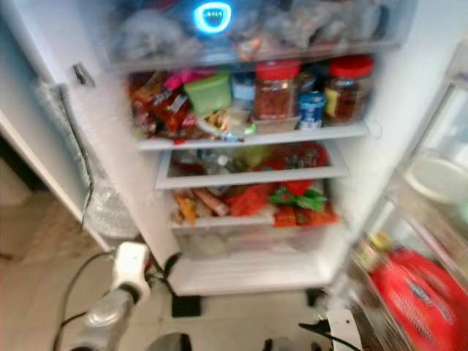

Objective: Restocking fridge

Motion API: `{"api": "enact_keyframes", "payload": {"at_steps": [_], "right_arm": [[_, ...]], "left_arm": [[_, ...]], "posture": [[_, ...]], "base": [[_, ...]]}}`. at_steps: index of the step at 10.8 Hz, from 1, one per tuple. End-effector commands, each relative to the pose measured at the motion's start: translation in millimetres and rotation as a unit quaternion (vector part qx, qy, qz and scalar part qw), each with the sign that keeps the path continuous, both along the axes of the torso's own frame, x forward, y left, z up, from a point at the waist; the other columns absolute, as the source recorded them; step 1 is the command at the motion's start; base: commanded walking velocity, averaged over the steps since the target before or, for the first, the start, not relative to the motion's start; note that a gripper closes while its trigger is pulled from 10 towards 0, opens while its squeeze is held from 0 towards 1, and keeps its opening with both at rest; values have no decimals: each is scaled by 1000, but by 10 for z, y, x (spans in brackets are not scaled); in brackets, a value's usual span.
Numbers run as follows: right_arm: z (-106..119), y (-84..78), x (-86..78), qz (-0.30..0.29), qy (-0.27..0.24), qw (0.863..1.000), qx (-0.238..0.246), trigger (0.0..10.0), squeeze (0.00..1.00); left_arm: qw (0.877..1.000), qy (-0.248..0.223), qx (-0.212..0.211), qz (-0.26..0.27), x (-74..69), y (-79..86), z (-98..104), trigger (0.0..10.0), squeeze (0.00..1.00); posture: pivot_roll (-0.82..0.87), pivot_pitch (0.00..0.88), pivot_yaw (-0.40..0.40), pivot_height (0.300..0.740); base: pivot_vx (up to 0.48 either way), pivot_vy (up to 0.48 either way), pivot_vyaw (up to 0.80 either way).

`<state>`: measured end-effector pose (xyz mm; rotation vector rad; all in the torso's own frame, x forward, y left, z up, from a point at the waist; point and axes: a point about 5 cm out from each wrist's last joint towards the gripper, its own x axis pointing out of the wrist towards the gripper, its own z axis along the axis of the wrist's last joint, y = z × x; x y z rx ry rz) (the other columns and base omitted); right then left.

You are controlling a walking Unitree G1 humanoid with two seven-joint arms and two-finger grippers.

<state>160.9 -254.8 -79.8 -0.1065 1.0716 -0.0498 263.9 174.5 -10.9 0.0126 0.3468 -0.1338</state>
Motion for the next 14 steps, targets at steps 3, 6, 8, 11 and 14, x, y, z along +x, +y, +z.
{"api": "enact_keyframes", "payload": {"at_steps": [3, 6, 8, 11, 14], "right_arm": [[-16, 20, -22, -6, 4, 1000, 5, 10000, 0], [-20, 20, -31, -6, 5, 1000, 6, 10000, 0], [-30, 22, -57, -9, 6, 1000, 8, 10000, 0], [-40, 22, -83, -9, 8, 1000, 9, 10000, 0], [-45, 17, -100, -23, 2, 1000, 9, 10000, 0]], "left_arm": [[995, 87, 24, 41, -178, 231, -217, 10000, 0], [983, 166, 33, 72, -419, 328, -425, 10000, 0], [975, 200, 31, 87, -546, 337, -518, 10000, 0], [968, 235, 35, 86, -694, 309, -617, 10000, 0], [962, 252, 30, 98, -779, 317, -664, 10000, 0]], "posture": [[-148, 0, 83, 660], [-141, 0, 77, 660], [-136, 5, 76, 660], [-140, 16, 77, 660], [-137, 19, 78, 660]], "base": [[0, 150, 0], [0, 480, 0], [0, 480, 0], [0, 480, 0], [0, 480, 0]]}}
